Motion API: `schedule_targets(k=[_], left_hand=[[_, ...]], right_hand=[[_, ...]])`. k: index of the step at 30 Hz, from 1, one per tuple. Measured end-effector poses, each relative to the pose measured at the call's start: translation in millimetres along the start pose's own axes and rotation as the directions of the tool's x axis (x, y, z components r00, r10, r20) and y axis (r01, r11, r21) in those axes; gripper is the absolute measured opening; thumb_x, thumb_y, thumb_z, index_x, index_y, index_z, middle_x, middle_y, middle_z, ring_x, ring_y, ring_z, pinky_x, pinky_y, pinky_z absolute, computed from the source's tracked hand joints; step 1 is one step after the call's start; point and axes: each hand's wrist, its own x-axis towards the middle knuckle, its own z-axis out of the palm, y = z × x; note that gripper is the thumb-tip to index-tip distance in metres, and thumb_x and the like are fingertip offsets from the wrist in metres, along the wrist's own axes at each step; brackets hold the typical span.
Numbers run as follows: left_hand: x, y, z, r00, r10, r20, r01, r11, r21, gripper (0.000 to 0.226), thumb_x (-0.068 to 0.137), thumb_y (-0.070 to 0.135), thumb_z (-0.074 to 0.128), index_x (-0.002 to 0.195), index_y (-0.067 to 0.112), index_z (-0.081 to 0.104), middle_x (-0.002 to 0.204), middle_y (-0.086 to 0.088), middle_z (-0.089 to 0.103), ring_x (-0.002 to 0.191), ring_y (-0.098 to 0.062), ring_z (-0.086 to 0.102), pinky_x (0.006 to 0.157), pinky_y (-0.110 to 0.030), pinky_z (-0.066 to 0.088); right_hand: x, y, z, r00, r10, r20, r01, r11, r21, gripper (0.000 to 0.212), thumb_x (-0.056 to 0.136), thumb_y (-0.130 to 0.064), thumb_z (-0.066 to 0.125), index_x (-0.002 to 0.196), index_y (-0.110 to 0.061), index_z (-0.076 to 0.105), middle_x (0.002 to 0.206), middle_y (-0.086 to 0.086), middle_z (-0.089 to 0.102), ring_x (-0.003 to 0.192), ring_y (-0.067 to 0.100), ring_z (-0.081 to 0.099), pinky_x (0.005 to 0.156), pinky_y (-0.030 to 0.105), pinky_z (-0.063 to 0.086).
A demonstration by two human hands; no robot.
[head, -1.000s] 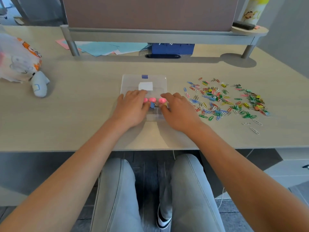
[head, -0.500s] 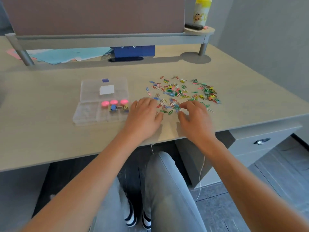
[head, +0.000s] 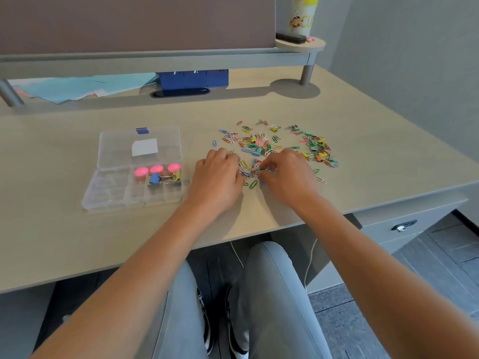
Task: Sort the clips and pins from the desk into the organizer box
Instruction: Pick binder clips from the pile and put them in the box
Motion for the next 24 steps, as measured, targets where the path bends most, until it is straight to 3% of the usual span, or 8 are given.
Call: schedule_targets(k=[6, 11, 15, 17, 21, 24], left_hand=[[-3, 0, -6, 1.000, -0.008, -0.010, 0.008, 1.000, -0.028, 0.036, 0.097, 0.027, 0.049, 0.130, 0.016, 0.059, 0.125, -0.005, 0.056, 0.119, -0.027, 0.047, 0.091, -0.042, 0.040], [-5, -3, -14, 1.000, -0.001, -0.030, 0.000, 0.998, -0.064, 0.038, 0.098, 0.026, 0.048, 0.134, 0.017, 0.056, 0.130, -0.005, 0.055, 0.122, -0.026, 0.046, 0.094, -0.043, 0.040], [-2, -5, -16, 0.999, 0.002, -0.047, -0.006, 0.996, -0.090, 0.037, 0.098, 0.027, 0.050, 0.133, 0.017, 0.057, 0.131, -0.006, 0.055, 0.122, -0.027, 0.046, 0.095, -0.043, 0.041], [1, -6, -15, 0.999, 0.003, -0.051, -0.008, 0.995, -0.096, 0.037, 0.098, 0.027, 0.051, 0.133, 0.017, 0.057, 0.131, -0.006, 0.055, 0.123, -0.027, 0.046, 0.095, -0.044, 0.040], [7, -6, -14, 0.998, 0.000, -0.068, -0.008, 0.993, -0.121, 0.037, 0.098, 0.024, 0.050, 0.134, 0.018, 0.056, 0.131, -0.006, 0.056, 0.122, -0.027, 0.046, 0.094, -0.044, 0.040], [11, -5, -10, 0.998, -0.009, -0.061, 0.001, 0.991, -0.137, 0.038, 0.097, 0.024, 0.051, 0.134, 0.018, 0.056, 0.132, -0.007, 0.056, 0.122, -0.028, 0.047, 0.095, -0.044, 0.042]], right_hand=[[2, -3, -3, 0.996, -0.029, 0.083, 0.032, 0.999, -0.032, 0.009, 0.087, -0.030, 0.069, 0.090, -0.022, 0.071, 0.096, -0.001, 0.064, 0.090, 0.021, 0.059, 0.064, 0.031, 0.045], [-2, -15, -11, 0.998, 0.066, 0.004, -0.066, 0.997, -0.048, 0.021, 0.091, -0.041, 0.064, 0.087, -0.022, 0.071, 0.086, -0.003, 0.068, 0.082, 0.021, 0.063, 0.065, 0.032, 0.051], [-2, -24, -7, 0.982, 0.187, 0.035, -0.183, 0.978, -0.100, 0.035, 0.079, -0.055, 0.075, 0.084, -0.021, 0.069, 0.081, -0.002, 0.066, 0.076, 0.020, 0.062, 0.055, 0.027, 0.042], [1, -27, -5, 0.976, 0.213, 0.053, -0.206, 0.972, -0.110, 0.034, 0.077, -0.052, 0.077, 0.085, -0.020, 0.069, 0.081, 0.000, 0.067, 0.075, 0.021, 0.063, 0.053, 0.026, 0.043], [7, -27, -8, 0.958, 0.272, 0.091, -0.260, 0.957, -0.124, 0.026, 0.073, -0.040, 0.080, 0.083, -0.018, 0.071, 0.080, 0.002, 0.070, 0.074, 0.023, 0.067, 0.063, 0.034, 0.059], [9, -21, -10, 0.958, 0.259, 0.120, -0.255, 0.966, -0.052, 0.022, 0.076, -0.033, 0.076, 0.082, -0.012, 0.072, 0.078, 0.005, 0.071, 0.074, 0.026, 0.069, 0.065, 0.037, 0.060]])
